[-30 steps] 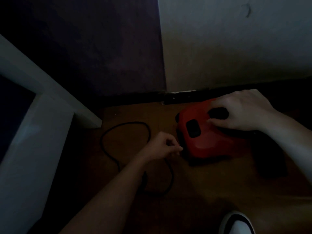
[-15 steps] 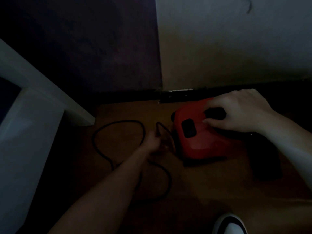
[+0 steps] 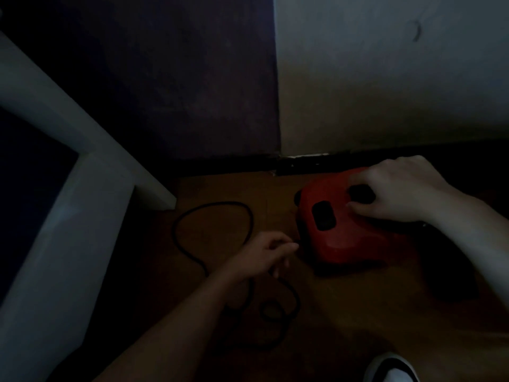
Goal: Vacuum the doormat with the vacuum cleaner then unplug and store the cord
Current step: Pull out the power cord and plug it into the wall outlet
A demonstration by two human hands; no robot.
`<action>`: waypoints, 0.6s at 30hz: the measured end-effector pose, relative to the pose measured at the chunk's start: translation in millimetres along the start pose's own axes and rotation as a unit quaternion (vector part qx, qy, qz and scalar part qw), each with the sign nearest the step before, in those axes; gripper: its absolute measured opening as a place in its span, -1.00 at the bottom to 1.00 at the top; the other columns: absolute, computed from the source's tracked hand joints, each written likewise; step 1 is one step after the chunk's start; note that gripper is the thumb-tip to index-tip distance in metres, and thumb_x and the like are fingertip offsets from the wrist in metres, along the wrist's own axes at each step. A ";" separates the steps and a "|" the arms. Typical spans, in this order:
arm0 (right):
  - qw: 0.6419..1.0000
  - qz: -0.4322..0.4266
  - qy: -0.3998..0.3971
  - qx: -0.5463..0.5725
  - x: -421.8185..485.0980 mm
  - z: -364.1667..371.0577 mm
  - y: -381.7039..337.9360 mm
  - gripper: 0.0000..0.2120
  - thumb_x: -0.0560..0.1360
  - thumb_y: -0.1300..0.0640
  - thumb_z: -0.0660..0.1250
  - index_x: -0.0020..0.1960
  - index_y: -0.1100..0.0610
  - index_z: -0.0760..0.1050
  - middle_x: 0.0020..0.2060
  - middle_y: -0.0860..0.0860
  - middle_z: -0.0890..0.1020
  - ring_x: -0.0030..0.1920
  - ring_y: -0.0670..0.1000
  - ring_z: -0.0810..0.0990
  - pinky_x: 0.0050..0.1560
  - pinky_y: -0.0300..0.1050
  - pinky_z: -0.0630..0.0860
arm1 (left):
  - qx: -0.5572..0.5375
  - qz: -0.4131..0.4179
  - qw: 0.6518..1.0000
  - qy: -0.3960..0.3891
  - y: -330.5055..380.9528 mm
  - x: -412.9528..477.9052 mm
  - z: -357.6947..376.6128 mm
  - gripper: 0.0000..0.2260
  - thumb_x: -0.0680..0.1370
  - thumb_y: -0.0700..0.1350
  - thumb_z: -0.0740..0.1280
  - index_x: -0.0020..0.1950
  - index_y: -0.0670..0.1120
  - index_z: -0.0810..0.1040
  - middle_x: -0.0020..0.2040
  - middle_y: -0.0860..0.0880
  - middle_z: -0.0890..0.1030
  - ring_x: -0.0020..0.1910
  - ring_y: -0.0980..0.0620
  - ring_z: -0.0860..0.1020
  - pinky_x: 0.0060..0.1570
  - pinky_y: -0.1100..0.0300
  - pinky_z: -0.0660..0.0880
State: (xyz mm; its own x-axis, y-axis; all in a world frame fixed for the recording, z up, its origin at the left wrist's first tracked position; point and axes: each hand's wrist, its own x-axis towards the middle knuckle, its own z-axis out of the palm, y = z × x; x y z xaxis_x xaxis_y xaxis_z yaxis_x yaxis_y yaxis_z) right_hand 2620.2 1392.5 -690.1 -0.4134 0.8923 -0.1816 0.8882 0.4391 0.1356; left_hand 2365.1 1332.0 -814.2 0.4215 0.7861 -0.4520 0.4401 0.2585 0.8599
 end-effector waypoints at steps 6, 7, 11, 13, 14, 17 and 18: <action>1.000 0.005 0.013 -0.008 3.5 7.1 -1.5 -0.61 0.45 -0.43 0.23 0.13 -0.25 0.53 0.02 -0.04 0.69 0.07 0.11 0.67 -0.16 -0.08 0.33 | -0.065 -0.091 0.993 0.027 -16.7 17.6 38.5 -0.78 0.64 -0.19 0.25 0.01 -0.30 0.62 -0.49 0.05 0.53 -0.63 0.21 0.41 -0.60 0.37 0.34; 1.000 0.005 0.016 -0.008 3.6 7.4 -1.6 -0.61 0.44 -0.43 0.24 0.14 -0.25 0.53 0.04 -0.03 0.69 0.09 0.12 0.67 -0.16 -0.08 0.34 | -0.076 -0.119 0.990 0.002 -19.5 20.4 43.0 -0.78 0.64 -0.20 0.25 -0.03 -0.31 0.62 -0.52 0.07 0.54 -0.64 0.20 0.43 -0.60 0.36 0.37; 1.000 0.004 0.019 -0.008 4.7 7.9 0.7 -0.58 0.44 -0.43 0.24 0.20 -0.28 0.53 0.07 -0.01 0.70 0.11 0.13 0.66 -0.15 -0.07 0.34 | -0.053 -0.199 0.979 0.010 -42.3 35.8 56.0 -0.75 0.65 -0.28 0.15 -0.17 -0.20 0.53 -0.47 0.04 0.58 -0.63 0.20 0.48 -0.60 0.32 0.43; 1.000 0.001 0.018 -0.009 4.7 9.0 2.0 -0.58 0.44 -0.44 0.23 0.19 -0.28 0.52 0.06 -0.02 0.69 0.10 0.13 0.66 -0.15 -0.07 0.34 | -0.043 -0.215 0.973 0.076 -54.8 49.5 51.7 -0.77 0.65 -0.28 0.11 -0.03 -0.27 0.55 -0.30 -0.08 0.58 -0.60 0.19 0.49 -0.58 0.33 0.41; 1.000 0.000 0.018 -0.009 4.7 10.4 2.2 -0.58 0.44 -0.44 0.23 0.19 -0.28 0.52 0.06 -0.03 0.69 0.10 0.13 0.66 -0.15 -0.07 0.34 | -0.051 -0.211 0.969 0.115 -57.5 56.1 45.5 -0.77 0.66 -0.26 0.12 -0.01 -0.29 0.55 -0.28 -0.11 0.56 -0.57 0.17 0.49 -0.57 0.36 0.40; 0.999 -0.008 0.032 -0.011 6.0 14.0 4.4 -0.58 0.44 -0.43 0.23 0.17 -0.25 0.54 0.05 -0.01 0.70 0.09 0.14 0.67 -0.15 -0.07 0.33 | -0.032 -0.149 0.973 0.172 -47.8 71.7 16.7 -0.72 0.68 -0.23 0.15 -0.17 -0.21 0.54 -0.31 -0.01 0.52 -0.40 0.14 0.46 -0.49 0.43 0.34; 0.999 -0.009 0.033 -0.010 6.2 13.9 4.4 -0.58 0.44 -0.43 0.23 0.15 -0.23 0.54 0.04 0.00 0.70 0.08 0.15 0.67 -0.15 -0.06 0.33 | -0.005 -0.132 0.975 0.177 -44.3 75.6 6.4 -0.73 0.67 -0.24 0.15 -0.17 -0.20 0.55 -0.30 0.02 0.51 -0.36 0.15 0.44 -0.44 0.42 0.33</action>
State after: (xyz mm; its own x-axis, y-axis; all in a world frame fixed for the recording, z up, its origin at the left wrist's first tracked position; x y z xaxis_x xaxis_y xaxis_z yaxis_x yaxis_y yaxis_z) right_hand 2624.3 1398.6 -704.1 -0.4430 0.8885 -0.1194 0.8761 0.4573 0.1525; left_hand 2382.5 1376.4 -887.9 -0.0066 0.8356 -0.5493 0.4875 0.4823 0.7278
